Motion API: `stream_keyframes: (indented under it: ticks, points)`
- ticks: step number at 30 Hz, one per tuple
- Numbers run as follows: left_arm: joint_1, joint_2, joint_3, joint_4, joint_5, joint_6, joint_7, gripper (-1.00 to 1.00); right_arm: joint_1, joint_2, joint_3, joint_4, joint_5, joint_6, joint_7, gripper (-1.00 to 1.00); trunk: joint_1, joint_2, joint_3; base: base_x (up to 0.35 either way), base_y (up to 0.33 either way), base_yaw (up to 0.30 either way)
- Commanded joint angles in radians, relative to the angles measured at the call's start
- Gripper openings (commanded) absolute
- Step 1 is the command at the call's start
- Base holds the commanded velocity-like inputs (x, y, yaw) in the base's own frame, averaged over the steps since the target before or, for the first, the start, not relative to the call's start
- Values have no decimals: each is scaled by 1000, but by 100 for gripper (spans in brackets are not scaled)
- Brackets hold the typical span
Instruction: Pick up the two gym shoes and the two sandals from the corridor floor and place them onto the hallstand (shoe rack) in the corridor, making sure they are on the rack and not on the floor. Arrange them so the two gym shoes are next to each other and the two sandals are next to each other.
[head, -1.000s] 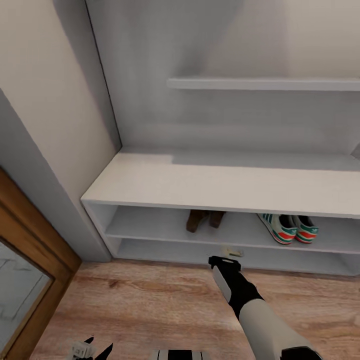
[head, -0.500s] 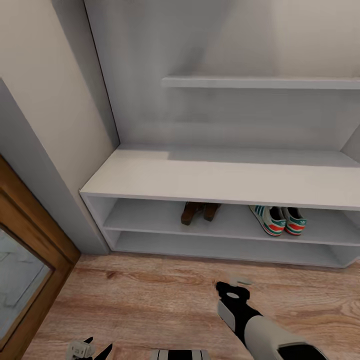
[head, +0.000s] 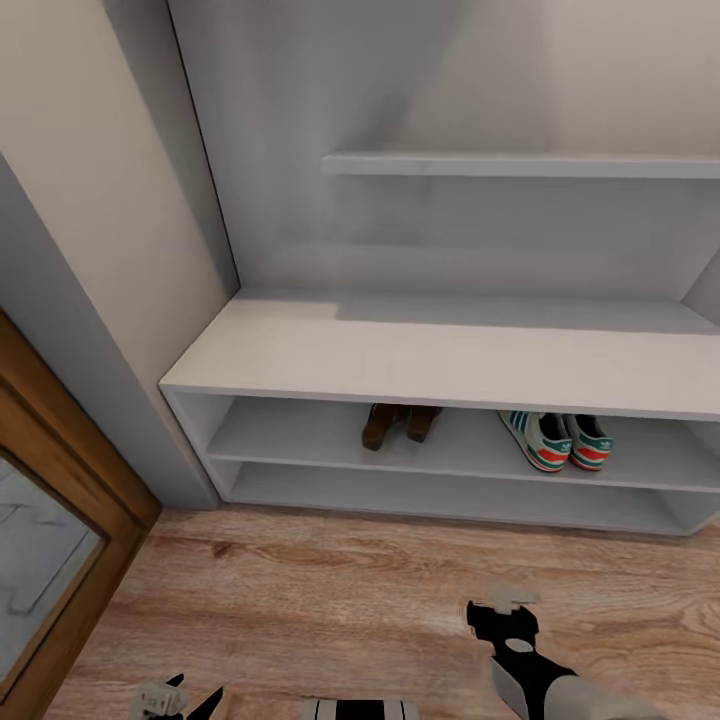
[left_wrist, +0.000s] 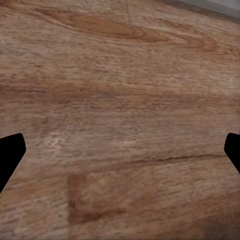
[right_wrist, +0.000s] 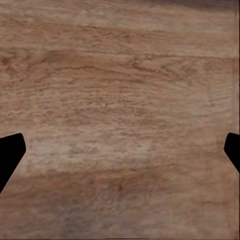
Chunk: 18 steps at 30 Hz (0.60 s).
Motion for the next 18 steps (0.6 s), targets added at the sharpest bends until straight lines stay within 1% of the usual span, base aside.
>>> stream_keyframes:
  ticks: [1,2,5,8,9,10,13,18]
  points:
    - [-1,0,8,0,-11,-5,-5,100,6,-8,6,1,-3,-12,6,100,0,0,-1,0,0,0]
    - [-1,0,8,0,-11,-5,-5,100,18,-24,6,2,-2,-31,24,100,0,0,-1,0,0,0]
    - [-1,2,8,0,-11,-5,-5,100,38,-44,6,2,-1,-60,48,100,0,0,-1,0,0,0]
    - [-1,2,8,0,-11,-5,-5,100,56,-59,6,2,0,-85,63,100,0,0,-1,0,0,0]
    - [-1,4,8,0,-11,-5,-5,100,79,-69,6,2,0,-107,74,100,0,0,-1,0,0,0]
    - [-1,4,8,0,-11,-5,-5,100,84,-70,6,2,0,-109,75,100,0,0,-1,0,0,0]
    - [-1,6,11,4,-11,-5,-5,100,102,-73,6,2,0,-116,78,100,-2,0,11,0,0,0]
    - [-1,6,23,7,-11,-5,-5,100,110,-77,6,2,0,-119,77,100,-4,2,30,0,0,0]
